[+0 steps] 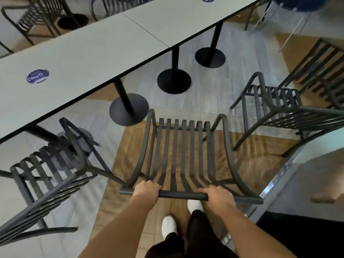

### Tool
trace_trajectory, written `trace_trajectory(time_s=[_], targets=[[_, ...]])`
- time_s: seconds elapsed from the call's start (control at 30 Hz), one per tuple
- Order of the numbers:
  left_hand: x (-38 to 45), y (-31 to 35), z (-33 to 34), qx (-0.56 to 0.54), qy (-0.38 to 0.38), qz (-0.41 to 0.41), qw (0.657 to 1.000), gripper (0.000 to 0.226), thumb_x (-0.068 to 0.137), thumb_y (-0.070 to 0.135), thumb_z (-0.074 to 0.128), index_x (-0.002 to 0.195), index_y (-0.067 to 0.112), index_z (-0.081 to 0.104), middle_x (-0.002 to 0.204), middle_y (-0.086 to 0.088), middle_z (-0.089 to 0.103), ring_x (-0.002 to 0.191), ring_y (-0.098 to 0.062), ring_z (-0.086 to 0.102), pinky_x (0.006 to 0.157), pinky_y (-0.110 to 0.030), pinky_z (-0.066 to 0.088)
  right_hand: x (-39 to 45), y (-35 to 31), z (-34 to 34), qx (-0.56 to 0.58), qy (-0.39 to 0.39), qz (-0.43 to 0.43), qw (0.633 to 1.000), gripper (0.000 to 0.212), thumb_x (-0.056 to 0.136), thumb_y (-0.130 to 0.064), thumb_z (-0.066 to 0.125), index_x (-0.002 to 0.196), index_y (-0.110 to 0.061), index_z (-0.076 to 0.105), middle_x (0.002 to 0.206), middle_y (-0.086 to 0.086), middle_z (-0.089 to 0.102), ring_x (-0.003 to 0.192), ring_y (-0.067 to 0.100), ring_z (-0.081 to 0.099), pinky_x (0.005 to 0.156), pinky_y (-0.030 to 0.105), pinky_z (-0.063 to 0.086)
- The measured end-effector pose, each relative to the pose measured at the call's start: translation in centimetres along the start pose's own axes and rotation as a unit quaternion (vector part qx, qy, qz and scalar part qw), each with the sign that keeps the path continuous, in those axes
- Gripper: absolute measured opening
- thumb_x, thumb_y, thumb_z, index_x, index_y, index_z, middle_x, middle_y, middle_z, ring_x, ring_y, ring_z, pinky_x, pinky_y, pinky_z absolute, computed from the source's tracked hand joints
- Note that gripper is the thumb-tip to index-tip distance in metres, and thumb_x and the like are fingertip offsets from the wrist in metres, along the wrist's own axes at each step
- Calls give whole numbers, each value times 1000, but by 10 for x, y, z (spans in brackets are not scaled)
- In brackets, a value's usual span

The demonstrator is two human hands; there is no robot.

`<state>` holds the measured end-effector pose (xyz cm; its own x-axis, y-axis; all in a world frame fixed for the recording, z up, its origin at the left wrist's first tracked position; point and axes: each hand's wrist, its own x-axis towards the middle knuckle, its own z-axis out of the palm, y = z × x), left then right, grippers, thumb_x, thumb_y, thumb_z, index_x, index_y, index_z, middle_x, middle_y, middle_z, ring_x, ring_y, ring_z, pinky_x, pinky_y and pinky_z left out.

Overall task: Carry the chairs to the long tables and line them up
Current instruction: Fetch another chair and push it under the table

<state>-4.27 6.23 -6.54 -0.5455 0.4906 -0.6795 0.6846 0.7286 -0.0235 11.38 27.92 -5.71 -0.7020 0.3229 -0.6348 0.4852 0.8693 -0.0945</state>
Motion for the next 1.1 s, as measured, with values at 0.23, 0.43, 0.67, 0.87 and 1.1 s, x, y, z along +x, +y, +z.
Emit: trace_trajectory(time_s=[0.23,0.43,0.67,0.87,1.1], targets=[[-1,-28,-4,-67,7,-66,996,52,101,12,51,143,43,52,125,-2,65,113,-26,64,89,-41,57,48,-23,-25,-50,11,-66,996,68,97,-2,45,148,-48,45,138,-8,56,126,22,52,104,40,45],[2,-40,-15,-124,7,-130,984,49,102,14,50,140,44,54,125,-1,64,112,-24,63,88,-37,57,91,-39,-58,-91,8,-142,986,61,101,-8,45,147,-48,47,136,-8,57,124,23,53,97,41,48],[20,-47,-35,-153,-6,-192,969,51,103,18,49,146,46,47,126,0,66,115,-24,62,87,-36,56,145,-49,-96,-133,-8,-218,967,63,99,-4,48,149,-43,46,140,-5,56,129,25,49,102,42,47],[48,-44,-60,-144,-15,-201,969,43,105,23,52,145,39,50,126,-2,65,116,-24,63,92,-38,55,187,-47,-128,-151,-9,-250,956,62,101,-5,44,148,-44,47,140,-5,55,131,25,47,102,42,46],[83,-46,-93,-150,-35,-213,965,37,103,30,58,139,33,53,116,-2,66,109,-25,64,89,-39,56,233,-44,-166,-166,3,-271,948,60,100,-9,50,147,-47,48,137,-7,57,127,24,50,102,43,46]])
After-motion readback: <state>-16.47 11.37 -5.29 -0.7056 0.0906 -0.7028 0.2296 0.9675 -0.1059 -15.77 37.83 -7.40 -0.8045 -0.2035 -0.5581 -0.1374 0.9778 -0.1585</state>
